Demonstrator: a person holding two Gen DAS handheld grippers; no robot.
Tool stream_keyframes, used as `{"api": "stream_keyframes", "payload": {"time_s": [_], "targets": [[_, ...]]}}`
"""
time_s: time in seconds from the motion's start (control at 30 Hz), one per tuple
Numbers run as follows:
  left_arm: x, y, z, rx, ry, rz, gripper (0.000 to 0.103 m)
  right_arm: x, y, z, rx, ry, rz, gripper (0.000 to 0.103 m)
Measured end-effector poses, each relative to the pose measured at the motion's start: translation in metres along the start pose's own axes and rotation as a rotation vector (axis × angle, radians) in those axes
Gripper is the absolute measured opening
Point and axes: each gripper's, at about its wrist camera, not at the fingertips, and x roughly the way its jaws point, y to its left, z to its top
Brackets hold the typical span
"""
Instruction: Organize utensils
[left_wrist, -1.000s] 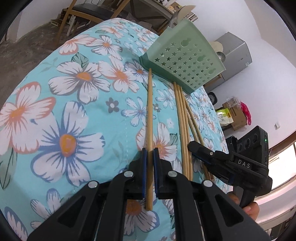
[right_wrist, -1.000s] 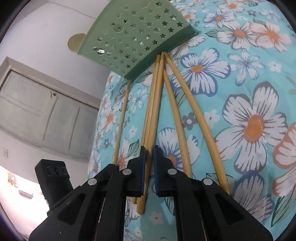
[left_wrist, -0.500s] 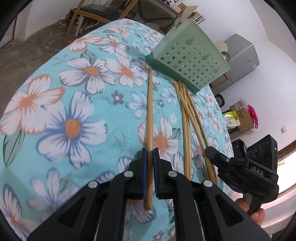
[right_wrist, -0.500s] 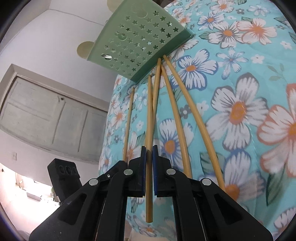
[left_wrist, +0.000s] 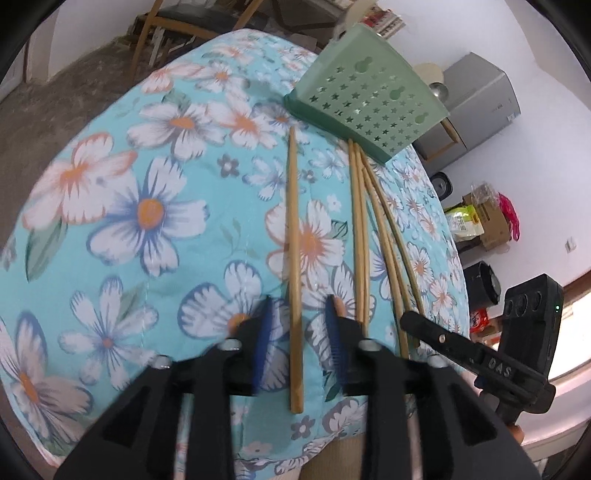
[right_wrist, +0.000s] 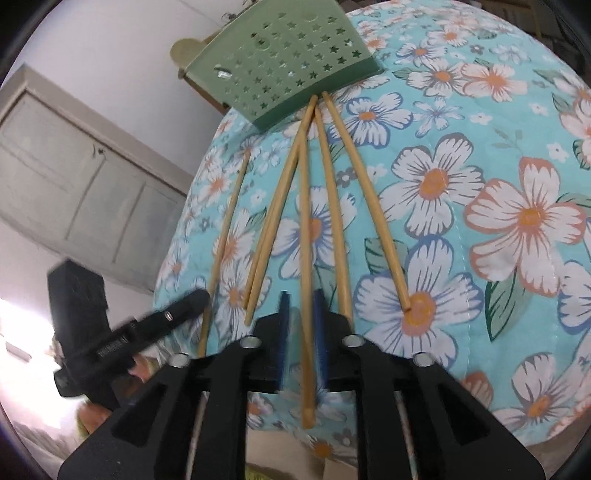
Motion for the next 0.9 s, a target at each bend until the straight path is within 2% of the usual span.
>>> {"api": "stream_keyframes", "payload": {"time_s": [0.03,0.2,0.23,0.3,0.43,0.5,0.77,0.9], "targets": [[0.0,-0.004,0.002,0.033,0.004,0.009,0.049,0.0,0.004,-0.002,-0.013,0.0,-0.008,0.027],[0.01,-0.01,0.009,0.084,0.032,0.008,0.067,0.0,0.012,-0.003,-0.054,0.013,-0.052,0.033],[0.011,-0.011,0.01,0.084,0.031,-0.002,0.074,0.009,0.017,0.0,-0.058,0.014,-0.062,0.034],[0.014,-0.012,0.01,0.098,0.034,-0.039,0.083,0.011,0.021,0.001,-0.067,0.015,-0.076,0.036],[0.016,-0.012,0.009,0.107,0.029,-0.094,0.094,0.015,0.023,0.005,-0.063,0.009,-0.088,0.036],[0.015,-0.011,0.009,0.102,0.025,-0.126,0.097,0.018,0.025,0.01,-0.057,0.002,-0.092,0.036],[0.015,-0.007,0.011,0.116,0.047,-0.167,0.097,0.026,0.024,0.028,-0.04,-0.012,-0.116,0.036],[0.016,-0.008,0.012,0.126,0.055,-0.176,0.097,0.034,0.025,0.042,-0.043,-0.018,-0.133,0.031]]}}
